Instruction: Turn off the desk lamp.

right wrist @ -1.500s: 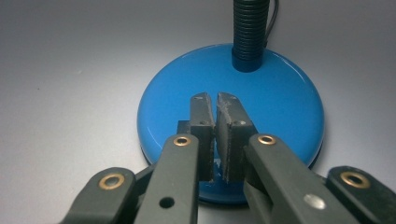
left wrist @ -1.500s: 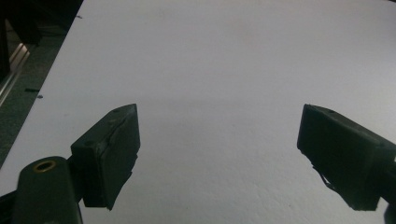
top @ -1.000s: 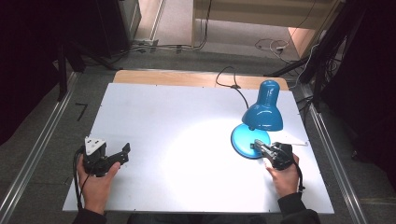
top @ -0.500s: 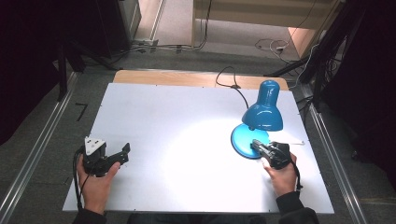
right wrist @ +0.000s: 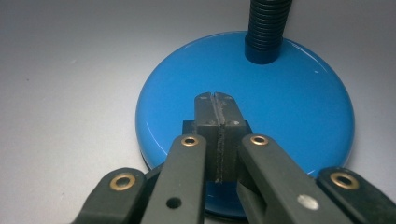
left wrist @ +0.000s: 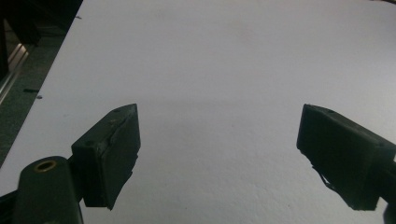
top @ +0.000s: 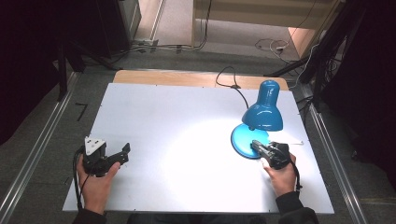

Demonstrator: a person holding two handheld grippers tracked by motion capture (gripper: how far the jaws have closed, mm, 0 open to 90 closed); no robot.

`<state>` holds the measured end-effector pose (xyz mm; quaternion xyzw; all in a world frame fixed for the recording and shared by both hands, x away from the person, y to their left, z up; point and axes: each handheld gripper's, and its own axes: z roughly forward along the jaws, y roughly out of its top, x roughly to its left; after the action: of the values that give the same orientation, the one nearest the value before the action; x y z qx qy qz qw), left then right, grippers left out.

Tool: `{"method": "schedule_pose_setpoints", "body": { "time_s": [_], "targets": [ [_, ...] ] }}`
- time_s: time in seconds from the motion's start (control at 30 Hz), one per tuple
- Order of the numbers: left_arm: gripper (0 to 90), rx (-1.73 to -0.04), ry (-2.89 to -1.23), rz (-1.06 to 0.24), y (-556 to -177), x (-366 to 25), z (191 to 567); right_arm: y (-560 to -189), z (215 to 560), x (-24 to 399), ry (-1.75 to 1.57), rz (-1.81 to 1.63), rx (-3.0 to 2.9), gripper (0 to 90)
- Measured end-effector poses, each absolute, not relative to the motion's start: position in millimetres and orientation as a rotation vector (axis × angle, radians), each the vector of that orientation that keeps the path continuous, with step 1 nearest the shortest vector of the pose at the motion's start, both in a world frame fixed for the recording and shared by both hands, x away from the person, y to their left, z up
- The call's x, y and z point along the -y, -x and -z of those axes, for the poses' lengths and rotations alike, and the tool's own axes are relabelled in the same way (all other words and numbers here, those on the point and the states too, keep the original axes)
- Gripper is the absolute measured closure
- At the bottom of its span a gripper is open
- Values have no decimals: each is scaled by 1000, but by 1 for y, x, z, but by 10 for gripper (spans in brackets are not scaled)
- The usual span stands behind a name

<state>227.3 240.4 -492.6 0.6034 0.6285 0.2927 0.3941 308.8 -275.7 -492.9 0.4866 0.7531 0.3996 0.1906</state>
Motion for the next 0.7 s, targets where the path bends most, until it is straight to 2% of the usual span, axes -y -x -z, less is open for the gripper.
{"method": "schedule_pose_setpoints", "body": {
  "time_s": [0.7],
  "targets": [
    [147,-1589,-1533,-741,-227,-240,492,-309,496,276,-1365,-1121,-2115,881]
  ]
}}
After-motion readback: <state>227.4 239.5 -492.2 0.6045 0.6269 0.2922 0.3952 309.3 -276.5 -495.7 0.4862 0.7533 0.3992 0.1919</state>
